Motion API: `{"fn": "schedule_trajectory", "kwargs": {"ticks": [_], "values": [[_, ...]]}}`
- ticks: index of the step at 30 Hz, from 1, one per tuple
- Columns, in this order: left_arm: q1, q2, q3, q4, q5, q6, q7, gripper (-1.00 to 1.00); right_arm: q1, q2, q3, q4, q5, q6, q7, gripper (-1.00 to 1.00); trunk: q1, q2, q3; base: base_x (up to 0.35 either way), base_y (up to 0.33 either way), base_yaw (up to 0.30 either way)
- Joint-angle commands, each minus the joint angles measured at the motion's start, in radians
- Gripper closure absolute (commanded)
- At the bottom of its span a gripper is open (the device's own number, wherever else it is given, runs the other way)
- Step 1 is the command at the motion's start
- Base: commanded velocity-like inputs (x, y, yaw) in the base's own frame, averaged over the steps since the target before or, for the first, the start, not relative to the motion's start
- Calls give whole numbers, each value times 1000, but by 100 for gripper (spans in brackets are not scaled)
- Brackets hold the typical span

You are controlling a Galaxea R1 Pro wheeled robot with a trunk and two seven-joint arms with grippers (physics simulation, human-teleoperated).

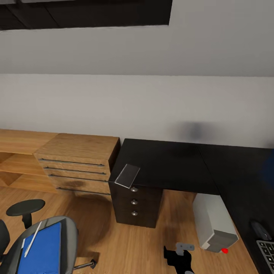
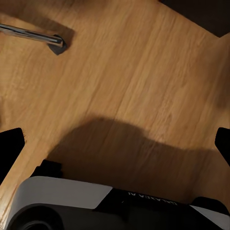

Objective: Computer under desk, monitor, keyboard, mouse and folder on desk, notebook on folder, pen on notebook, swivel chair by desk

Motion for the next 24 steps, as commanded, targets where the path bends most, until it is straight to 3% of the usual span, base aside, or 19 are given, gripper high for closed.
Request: {"fn": "schedule_trajectory", "kwargs": {"ticks": [1,24], "values": [[-1,0,-6,2,11,-3,-7,-100,-1,0,9,2,-5,-4,-3,-100,0,-1,-2,0,0,258],[-1,-4,-9,2,9,-2,-12,-100,-1,-4,7,0,-5,-4,-4,-100,0,-1,-18,0,0,256]]}}
